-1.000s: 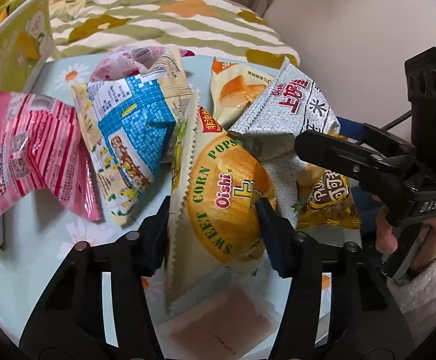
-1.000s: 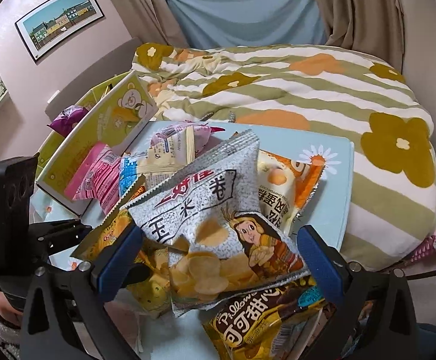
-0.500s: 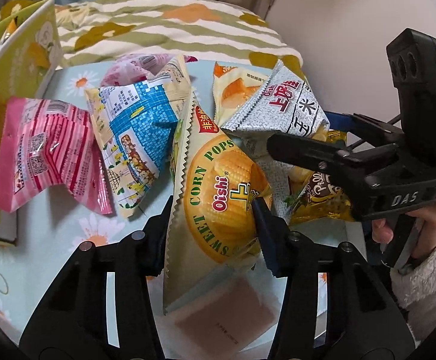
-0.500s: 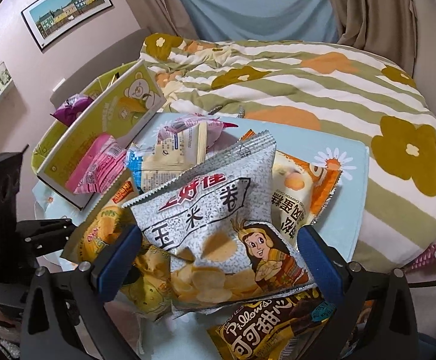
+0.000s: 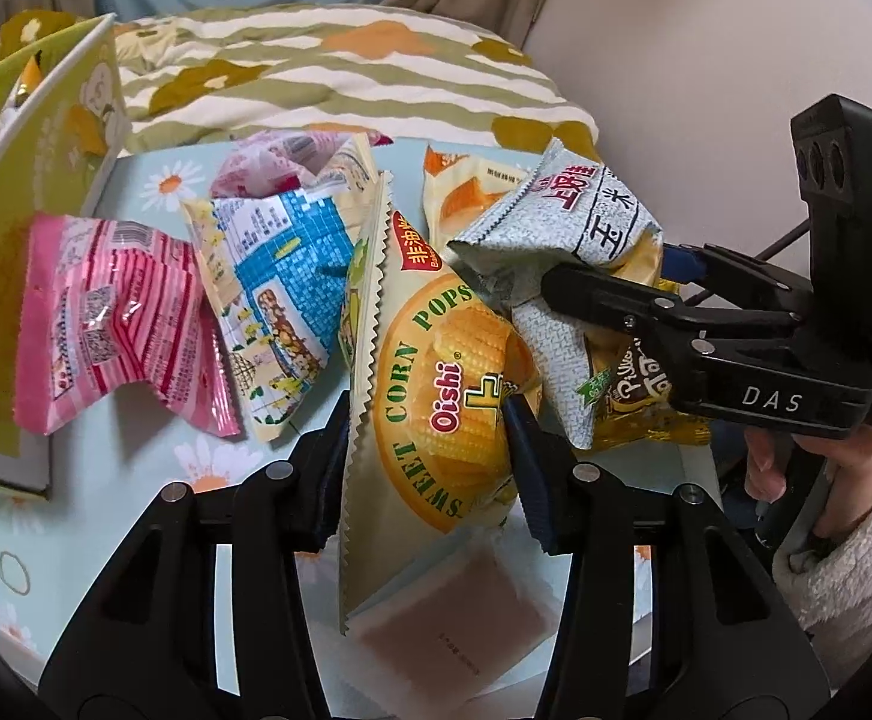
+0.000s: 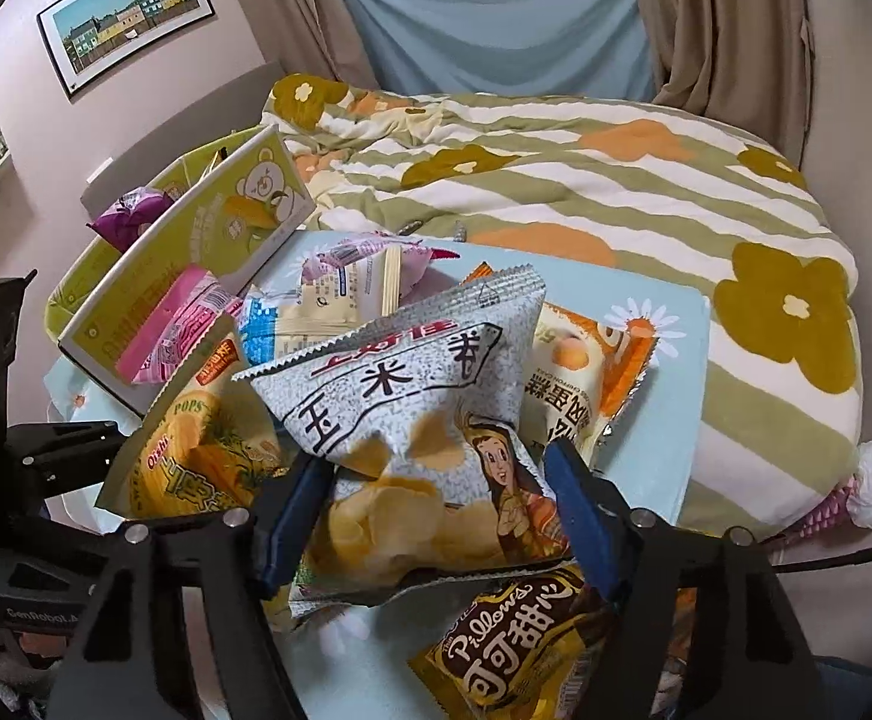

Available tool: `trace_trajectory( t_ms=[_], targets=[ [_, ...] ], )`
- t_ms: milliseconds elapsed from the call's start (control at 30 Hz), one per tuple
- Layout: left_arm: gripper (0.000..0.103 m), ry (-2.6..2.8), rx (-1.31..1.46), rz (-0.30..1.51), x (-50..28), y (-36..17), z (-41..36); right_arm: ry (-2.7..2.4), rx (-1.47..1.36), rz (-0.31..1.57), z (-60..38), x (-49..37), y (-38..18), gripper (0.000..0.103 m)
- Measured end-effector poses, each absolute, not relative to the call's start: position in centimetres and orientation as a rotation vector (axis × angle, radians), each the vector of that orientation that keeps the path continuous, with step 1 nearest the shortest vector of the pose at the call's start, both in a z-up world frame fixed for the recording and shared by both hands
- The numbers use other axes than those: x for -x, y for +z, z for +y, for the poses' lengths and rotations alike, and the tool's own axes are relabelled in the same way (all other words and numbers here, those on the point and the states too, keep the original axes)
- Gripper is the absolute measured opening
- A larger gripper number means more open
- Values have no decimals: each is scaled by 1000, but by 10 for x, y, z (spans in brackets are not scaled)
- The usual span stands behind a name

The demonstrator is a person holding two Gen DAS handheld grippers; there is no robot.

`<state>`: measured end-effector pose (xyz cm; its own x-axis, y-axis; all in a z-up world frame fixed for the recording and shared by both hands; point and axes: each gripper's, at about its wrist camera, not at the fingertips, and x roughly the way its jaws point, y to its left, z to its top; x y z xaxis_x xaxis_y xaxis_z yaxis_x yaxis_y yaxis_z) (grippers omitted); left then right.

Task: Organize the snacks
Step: 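Grasp the Oishi corn puff bag with left tool while right tool grasps silver chip bag, then drop the corn puff bag into the box with left tool while right tool drops silver bag in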

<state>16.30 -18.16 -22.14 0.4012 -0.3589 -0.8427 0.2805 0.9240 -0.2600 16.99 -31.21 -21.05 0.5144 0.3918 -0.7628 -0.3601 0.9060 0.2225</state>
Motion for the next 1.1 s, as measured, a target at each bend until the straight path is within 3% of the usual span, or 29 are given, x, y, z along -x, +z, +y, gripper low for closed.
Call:
trace_trajectory(
  t_ms=[567,900,1100],
  targets=[
    [46,-417,100,919,-147,-136,-137,408,-46,794,-297,-144,-122,67],
    [46,-283,123,801,-149,-73,-29,475,-54,723,-226,-145,-65,67],
    [46,-207,117,803,-164,-63,45,536,-68,701,-161,-160,-54,67]
  ],
)
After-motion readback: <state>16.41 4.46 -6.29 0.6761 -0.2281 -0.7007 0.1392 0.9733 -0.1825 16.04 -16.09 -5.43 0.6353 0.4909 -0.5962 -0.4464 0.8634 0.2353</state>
